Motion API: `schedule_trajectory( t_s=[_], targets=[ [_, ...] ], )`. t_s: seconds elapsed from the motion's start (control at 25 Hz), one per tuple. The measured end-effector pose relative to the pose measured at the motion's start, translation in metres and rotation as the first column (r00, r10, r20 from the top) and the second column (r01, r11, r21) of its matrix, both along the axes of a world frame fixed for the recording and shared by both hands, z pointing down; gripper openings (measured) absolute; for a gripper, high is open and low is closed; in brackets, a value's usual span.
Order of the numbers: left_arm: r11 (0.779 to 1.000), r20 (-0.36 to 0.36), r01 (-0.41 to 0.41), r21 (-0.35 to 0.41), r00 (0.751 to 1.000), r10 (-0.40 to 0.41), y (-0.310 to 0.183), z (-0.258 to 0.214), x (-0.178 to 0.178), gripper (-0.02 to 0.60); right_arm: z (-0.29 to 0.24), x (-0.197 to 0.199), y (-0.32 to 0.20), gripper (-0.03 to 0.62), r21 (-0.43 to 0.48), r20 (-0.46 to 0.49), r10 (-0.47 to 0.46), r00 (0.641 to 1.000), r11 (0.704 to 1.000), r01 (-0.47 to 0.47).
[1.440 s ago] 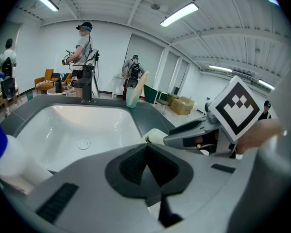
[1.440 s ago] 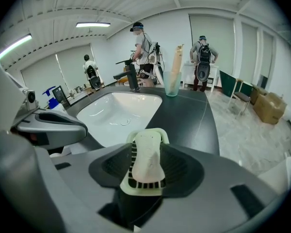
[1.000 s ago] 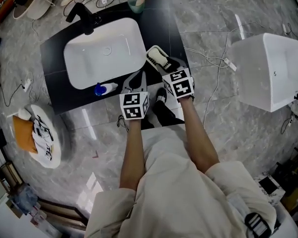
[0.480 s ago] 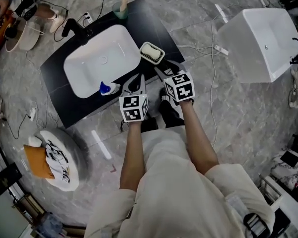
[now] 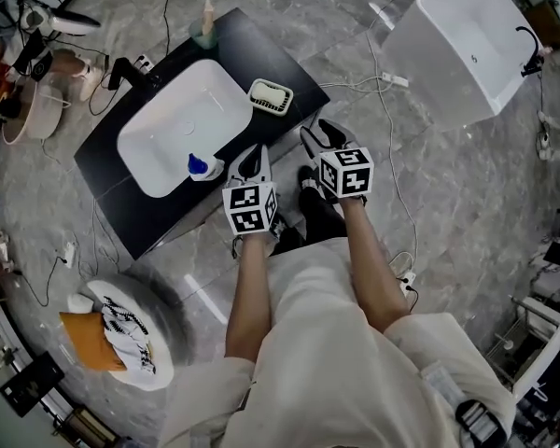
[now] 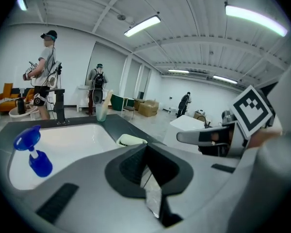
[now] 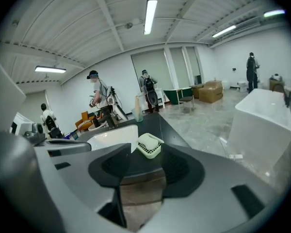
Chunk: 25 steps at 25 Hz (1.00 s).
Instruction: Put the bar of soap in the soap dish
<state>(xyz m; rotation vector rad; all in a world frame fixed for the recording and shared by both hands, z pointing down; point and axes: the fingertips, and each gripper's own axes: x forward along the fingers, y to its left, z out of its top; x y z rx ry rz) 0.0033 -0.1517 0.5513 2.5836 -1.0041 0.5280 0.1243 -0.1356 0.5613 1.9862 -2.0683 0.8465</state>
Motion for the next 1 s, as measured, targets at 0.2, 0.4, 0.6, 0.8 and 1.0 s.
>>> schedule_trajectory(
  t_s=[0.2,0.4,0.6,0.8,1.0],
  targets=[
    [0.999,-0.009,-0.044,-0.009,0.999,0.044,0.006,0.004,-0.003,0.005,-0.006,-0.016,0.007,0.191,0.025,0.04,0.012,0.999,1.0,-0.013],
    [0.998,-0.021,-0.063,-0.002,0.998,0.063,0.011,0.0,-0.002,0.005,-0.008,-0.028,0.013,0.175,0.025,0.042,-0.009,0.999,1.0,0.008],
    [0.999,-0.032,-0.051,-0.012,0.998,0.051,0.013,0.001,-0.014,0.005,-0.007,-0.041,0.016,0.16,0.011,0.028,-0.027,0.999,1.0,0.026],
    [0.999,-0.058,-0.033,-0.017,0.998,0.032,0.006,-0.002,-0.021,0.005,-0.01,-0.046,0.011,0.137,0.013,-0.006,-0.045,0.999,0.999,0.045],
    [1.0,-0.092,-0.02,-0.015,0.996,0.018,0.001,-0.013,-0.026,0.005,-0.013,-0.052,0.007,0.106,0.015,-0.033,-0.06,0.998,0.998,0.061]
  ],
)
